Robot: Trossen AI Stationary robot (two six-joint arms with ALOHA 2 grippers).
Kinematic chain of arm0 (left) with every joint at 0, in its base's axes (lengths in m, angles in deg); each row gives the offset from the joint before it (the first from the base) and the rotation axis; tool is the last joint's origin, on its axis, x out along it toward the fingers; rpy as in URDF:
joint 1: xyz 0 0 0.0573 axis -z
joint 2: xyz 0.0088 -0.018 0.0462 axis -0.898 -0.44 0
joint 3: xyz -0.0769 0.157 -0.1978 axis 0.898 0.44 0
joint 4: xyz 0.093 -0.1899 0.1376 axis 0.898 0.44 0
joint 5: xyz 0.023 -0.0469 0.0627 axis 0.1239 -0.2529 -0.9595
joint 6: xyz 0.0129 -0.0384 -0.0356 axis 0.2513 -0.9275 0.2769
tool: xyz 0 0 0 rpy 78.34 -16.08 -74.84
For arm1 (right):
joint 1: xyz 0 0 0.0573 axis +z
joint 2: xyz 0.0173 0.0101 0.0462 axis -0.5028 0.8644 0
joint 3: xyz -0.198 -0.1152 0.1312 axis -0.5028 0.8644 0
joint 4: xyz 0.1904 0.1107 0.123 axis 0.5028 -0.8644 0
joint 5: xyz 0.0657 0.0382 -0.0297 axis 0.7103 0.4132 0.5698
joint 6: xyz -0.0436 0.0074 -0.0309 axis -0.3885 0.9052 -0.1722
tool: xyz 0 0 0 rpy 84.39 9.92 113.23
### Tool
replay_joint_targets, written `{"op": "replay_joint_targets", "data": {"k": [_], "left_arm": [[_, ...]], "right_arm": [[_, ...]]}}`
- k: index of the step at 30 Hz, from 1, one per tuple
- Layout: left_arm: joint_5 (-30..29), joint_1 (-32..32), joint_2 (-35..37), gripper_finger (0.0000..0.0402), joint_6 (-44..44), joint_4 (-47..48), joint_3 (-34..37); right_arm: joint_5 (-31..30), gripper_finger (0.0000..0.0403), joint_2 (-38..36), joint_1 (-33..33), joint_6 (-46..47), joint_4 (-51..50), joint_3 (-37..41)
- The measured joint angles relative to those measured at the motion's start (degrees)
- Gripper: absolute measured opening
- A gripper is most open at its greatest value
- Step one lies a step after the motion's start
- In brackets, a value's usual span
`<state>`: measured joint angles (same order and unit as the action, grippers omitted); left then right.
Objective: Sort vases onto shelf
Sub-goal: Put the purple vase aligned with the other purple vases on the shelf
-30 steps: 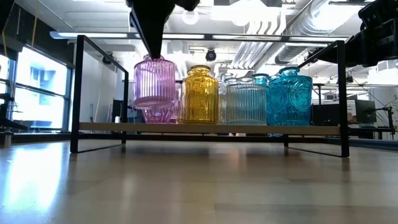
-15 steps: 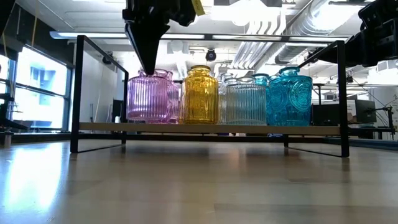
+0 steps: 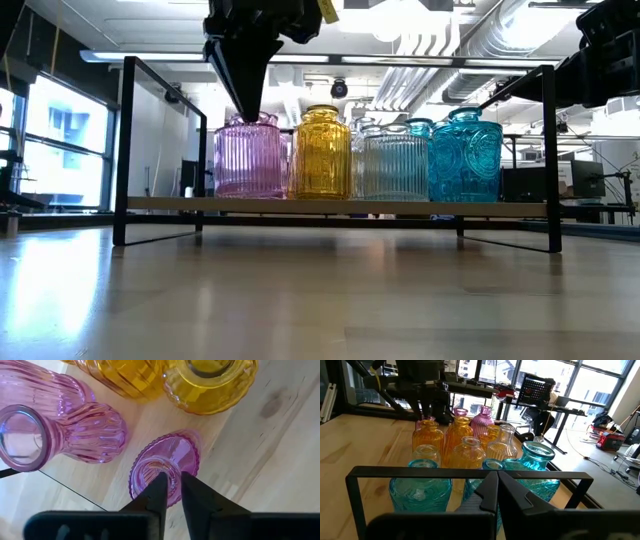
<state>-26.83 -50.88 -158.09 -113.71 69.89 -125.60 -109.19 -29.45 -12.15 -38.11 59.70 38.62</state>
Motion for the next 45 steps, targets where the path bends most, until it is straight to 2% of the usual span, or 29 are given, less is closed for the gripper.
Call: {"op": "replay_joint_targets", "data": {"k": [10,21,28,33,36,41,45], "left_arm": [[0.0,-0.3,0.0,0.0105,-0.5,0.5,0.0],[0.4,-0.6,0.0,0.0117,3.2,0.9,-0.5],[1.4,-0.6,0.0,0.0079,9.7,0.8,-1.8],[7.0,0.3,0.0,0.0030,19.4,-1.0,-1.8],[7.6,0.8,0.0,0.0005,21.2,-4.3,-1.4],[10.1,0.1,0.0,0.0003,22.2,-7.7,1.1],[9.6,-0.4,0.0,0.0001,22.3,-9.8,2.9]], "right_arm": [[0.0,0.0000,0.0,0.0,0.0,0.0,0.0],[0.0,0.0000,0.0,0.0,0.0,0.0,0.0],[0.0,0.0000,0.0,0.0,0.6,0.0,0.0],[0.0,0.0000,0.0,0.0,0.6,0.0,0.0],[0.0,0.0000,0.0,0.0,0.6,0.0,0.0],[0.0,0.0000,0.0,0.0,0.5,0.0,0.0],[0.0,0.0000,0.0,0.0,0.5,0.0,0.0]]}}
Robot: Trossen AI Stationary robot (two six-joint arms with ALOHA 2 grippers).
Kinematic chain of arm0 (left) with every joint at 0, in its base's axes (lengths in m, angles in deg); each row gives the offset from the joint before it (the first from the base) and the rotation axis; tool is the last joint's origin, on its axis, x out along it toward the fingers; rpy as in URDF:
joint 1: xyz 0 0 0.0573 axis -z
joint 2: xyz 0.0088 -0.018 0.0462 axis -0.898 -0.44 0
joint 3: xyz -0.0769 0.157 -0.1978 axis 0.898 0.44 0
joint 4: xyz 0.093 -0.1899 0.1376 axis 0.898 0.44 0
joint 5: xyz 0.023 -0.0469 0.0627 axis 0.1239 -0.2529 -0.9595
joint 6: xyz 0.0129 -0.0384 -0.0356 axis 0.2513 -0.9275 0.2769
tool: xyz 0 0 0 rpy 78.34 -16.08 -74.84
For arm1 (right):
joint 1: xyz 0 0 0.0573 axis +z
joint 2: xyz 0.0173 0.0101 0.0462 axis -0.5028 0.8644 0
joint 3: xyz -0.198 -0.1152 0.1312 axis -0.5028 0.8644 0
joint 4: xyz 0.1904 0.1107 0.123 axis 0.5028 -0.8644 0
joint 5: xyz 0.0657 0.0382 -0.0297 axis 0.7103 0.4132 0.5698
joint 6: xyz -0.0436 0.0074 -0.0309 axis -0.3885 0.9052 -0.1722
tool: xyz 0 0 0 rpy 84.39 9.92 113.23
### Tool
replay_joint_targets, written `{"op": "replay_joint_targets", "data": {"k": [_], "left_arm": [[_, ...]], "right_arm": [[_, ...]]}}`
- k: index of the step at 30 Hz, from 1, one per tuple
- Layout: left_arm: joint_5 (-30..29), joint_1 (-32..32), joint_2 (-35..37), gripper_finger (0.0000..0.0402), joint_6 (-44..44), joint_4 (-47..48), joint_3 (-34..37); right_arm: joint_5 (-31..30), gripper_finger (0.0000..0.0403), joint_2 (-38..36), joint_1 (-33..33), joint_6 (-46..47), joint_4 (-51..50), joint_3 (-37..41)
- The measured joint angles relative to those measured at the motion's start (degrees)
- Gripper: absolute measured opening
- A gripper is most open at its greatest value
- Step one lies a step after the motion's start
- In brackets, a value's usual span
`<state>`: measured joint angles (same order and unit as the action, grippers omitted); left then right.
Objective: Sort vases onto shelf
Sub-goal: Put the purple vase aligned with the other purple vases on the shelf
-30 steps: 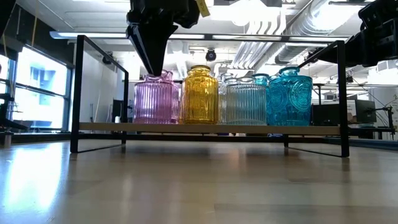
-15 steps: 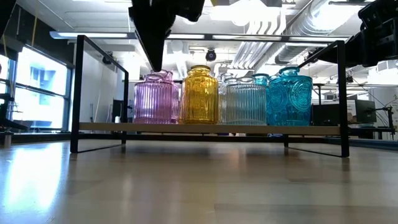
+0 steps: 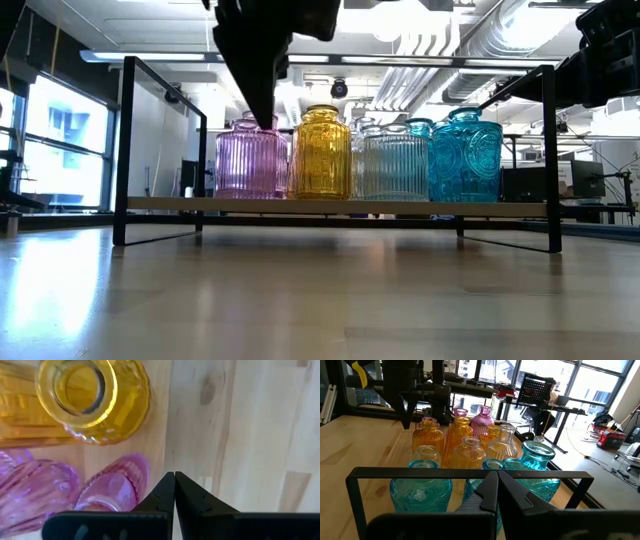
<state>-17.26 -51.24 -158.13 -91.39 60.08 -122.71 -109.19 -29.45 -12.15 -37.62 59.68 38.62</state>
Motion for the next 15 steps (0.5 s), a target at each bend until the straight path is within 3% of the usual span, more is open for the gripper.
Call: {"op": "replay_joint_targets", "data": {"k": [10,15], "left_arm": [[-5.8,-0.5,0.0,0.0000,0.1,0.1,0.1],[-5.9,-0.7,0.0,0.0000,-0.1,0.1,0.1]], "right_arm": [[0.0,0.0000,0.0,0.0,0.0,0.0,0.0],[0.0,0.0000,0.0,0.0,0.0,0.0,0.0]]}}
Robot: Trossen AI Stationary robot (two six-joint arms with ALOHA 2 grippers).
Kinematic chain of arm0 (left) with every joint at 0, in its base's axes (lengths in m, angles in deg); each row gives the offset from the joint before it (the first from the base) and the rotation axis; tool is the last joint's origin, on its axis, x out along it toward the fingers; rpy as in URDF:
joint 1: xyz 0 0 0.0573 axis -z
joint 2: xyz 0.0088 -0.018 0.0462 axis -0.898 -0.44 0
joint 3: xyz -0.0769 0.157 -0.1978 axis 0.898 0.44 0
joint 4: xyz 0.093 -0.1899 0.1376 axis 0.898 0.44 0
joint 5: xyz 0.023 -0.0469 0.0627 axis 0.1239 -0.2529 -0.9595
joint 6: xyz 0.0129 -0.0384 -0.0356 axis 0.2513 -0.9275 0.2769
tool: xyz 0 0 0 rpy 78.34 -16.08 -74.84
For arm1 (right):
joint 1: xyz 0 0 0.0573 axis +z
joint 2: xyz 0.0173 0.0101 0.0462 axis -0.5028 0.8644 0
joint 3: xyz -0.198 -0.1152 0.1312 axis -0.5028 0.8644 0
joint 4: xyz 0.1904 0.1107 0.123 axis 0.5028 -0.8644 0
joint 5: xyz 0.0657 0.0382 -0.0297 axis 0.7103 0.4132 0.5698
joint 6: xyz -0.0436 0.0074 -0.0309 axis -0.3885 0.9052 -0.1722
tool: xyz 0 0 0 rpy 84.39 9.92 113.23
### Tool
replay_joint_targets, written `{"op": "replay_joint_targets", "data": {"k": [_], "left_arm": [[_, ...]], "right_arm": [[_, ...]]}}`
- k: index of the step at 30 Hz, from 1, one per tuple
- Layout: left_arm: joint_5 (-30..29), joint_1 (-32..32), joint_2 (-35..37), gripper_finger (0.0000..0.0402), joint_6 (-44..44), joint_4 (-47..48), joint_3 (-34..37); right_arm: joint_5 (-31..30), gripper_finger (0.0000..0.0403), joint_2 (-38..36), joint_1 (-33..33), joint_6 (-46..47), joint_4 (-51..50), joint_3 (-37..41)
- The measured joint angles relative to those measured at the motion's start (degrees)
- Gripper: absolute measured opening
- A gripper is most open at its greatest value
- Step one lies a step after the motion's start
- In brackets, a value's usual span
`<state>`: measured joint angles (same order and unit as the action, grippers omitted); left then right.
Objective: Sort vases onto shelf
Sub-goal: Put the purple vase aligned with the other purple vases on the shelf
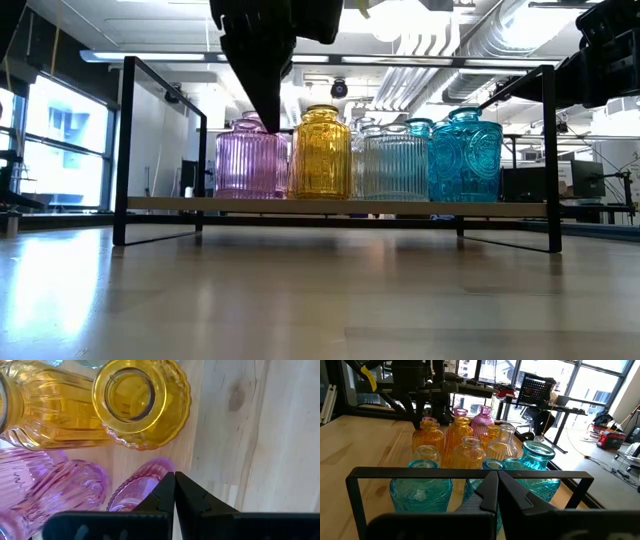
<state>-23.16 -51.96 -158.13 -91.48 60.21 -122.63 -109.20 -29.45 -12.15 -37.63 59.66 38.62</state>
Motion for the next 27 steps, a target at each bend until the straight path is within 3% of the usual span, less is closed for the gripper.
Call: {"op": "replay_joint_targets", "data": {"k": [19,27], "left_arm": [[-3.0,-1.6,0.0,0.0000,-0.1,4.5,-2.1],[-3.8,-0.1,0.0,0.0000,-4.1,20.7,-7.9]], "right_arm": [[0.0,0.0000,0.0,0.0,0.0,0.0,0.0],[0.0,0.0000,0.0,0.0,0.0,0.0,0.0]]}}
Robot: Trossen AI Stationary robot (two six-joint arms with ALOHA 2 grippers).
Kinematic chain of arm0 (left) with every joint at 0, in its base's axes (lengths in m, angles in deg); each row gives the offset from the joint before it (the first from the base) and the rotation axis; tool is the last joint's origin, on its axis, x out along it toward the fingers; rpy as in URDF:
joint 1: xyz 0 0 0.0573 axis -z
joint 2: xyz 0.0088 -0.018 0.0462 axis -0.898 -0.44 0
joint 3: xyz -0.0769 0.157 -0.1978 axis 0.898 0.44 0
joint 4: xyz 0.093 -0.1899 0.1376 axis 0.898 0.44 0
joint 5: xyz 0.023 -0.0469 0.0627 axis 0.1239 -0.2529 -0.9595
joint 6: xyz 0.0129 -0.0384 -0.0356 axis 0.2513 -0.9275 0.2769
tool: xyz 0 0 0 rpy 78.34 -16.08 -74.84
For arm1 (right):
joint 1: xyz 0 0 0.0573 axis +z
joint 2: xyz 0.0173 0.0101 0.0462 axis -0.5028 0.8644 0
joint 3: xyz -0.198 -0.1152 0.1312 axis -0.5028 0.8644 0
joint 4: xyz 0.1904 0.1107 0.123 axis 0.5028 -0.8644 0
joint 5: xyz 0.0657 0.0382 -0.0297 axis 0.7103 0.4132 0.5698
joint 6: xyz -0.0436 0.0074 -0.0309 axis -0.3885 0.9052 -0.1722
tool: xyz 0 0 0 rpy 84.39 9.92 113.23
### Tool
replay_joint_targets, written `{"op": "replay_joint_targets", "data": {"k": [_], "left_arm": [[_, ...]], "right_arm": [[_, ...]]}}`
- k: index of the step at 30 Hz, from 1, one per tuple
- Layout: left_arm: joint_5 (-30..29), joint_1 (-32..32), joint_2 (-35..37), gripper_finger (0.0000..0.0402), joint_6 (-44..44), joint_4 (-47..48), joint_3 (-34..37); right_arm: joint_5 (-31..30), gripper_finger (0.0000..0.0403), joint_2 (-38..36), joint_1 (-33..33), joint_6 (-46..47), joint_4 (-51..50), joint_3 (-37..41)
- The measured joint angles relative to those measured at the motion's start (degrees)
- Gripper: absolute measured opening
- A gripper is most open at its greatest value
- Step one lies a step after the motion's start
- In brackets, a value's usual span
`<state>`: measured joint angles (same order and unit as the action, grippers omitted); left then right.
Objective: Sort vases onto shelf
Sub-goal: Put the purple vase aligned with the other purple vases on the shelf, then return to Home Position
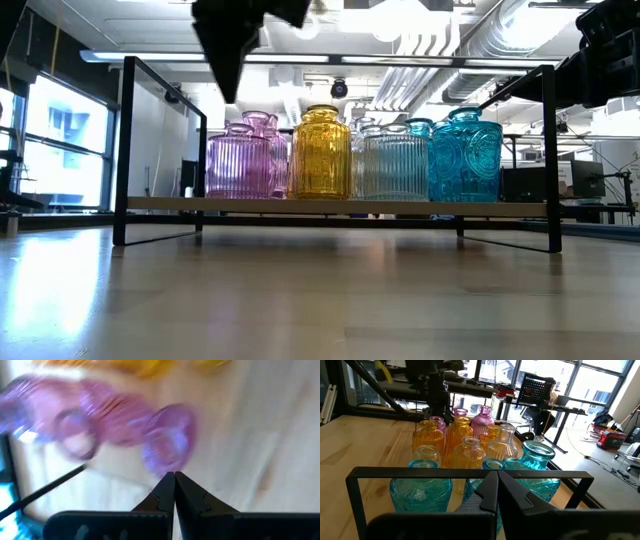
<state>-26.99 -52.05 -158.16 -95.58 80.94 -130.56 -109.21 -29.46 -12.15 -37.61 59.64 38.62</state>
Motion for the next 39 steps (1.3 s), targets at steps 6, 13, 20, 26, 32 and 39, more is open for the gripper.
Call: {"op": "replay_joint_targets", "data": {"k": [6,13,20,26,32,39], "left_arm": [[-3.5,-0.7,0.0,0.0000,-3.0,2.1,2.7],[-3.5,-2.3,0.0,0.0000,-3.1,-0.2,5.0],[-2.1,-2.4,0.0,0.0000,-3.2,-2.8,5.2],[-0.8,-2.4,0.1,0.0000,-4.1,-2.8,5.2],[-0.9,-2.5,1.4,0.0000,-4.6,-1.5,5.1],[-5.9,-0.9,8.2,0.0000,-2.7,-7.0,4.3]], "right_arm": [[0.0,0.0000,0.0,0.0,0.1,0.0,0.0],[0.0,0.0000,0.0,0.0,0.1,-0.2,0.0],[0.0,0.0000,0.0,0.0,0.1,-0.2,0.0],[0.0,0.0000,0.0,0.0,0.2,-0.3,0.0],[0.0,0.0000,0.0,0.0,0.2,-0.3,0.0],[0.0,0.0000,0.0,0.0,0.4,-0.7,0.0]]}}
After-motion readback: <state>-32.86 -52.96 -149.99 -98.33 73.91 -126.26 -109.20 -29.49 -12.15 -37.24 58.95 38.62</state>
